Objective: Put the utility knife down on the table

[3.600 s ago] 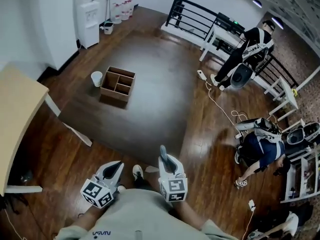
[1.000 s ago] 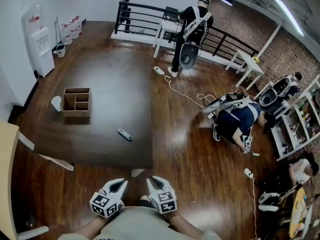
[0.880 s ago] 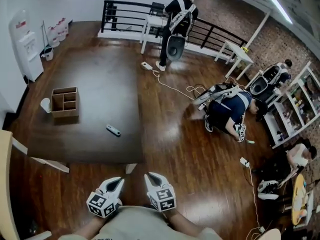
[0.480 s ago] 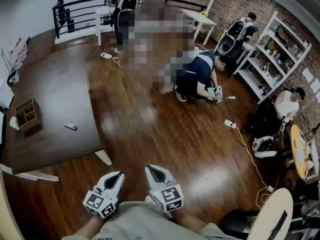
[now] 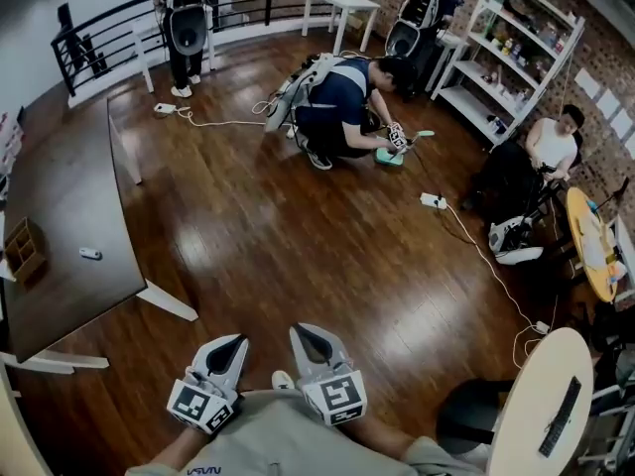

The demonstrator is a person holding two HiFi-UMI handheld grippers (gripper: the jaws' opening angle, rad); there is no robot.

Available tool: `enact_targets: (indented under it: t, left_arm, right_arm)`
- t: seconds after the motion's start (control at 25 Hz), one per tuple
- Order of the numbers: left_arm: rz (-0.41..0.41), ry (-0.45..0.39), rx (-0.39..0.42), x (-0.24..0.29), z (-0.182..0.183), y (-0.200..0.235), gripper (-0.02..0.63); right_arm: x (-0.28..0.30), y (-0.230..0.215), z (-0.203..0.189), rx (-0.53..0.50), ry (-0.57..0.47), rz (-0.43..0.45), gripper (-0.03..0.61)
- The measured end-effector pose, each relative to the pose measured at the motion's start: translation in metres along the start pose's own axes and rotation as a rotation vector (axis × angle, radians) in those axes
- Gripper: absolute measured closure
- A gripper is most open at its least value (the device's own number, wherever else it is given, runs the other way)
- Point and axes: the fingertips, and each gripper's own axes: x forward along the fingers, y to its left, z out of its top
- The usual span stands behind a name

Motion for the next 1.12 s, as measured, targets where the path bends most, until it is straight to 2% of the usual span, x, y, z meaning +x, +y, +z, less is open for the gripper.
enact_targets:
  t: [0.16,0.44,0.68,1.12]
  left_arm:
    - [-0.019,0.002,0.002,0.014,-0.001,-0.013,0.614]
    - [-0.004,0.021,0.03,0.019,-0.009,-0.018,0.614]
    - [0.056,0.011,0.025,0.009,-0.007,-0.007,0.614]
    - [0.053,0.02,0.028,0.001,-0.009,-0.001,0.615]
  right_arm:
    - [-0.008,-0.009,-0.003,0.016,-0.014,0.011,0.577]
    - [-0.006,-0.01,-0.006,0.007,-0.011,0.058,0.58]
    - [0.007,0.002,-0.003,-0.008,-0.017,0.097,0.58]
    - [0.011,0.008,-0.003,-0.005,-0.006,0.084,0.58]
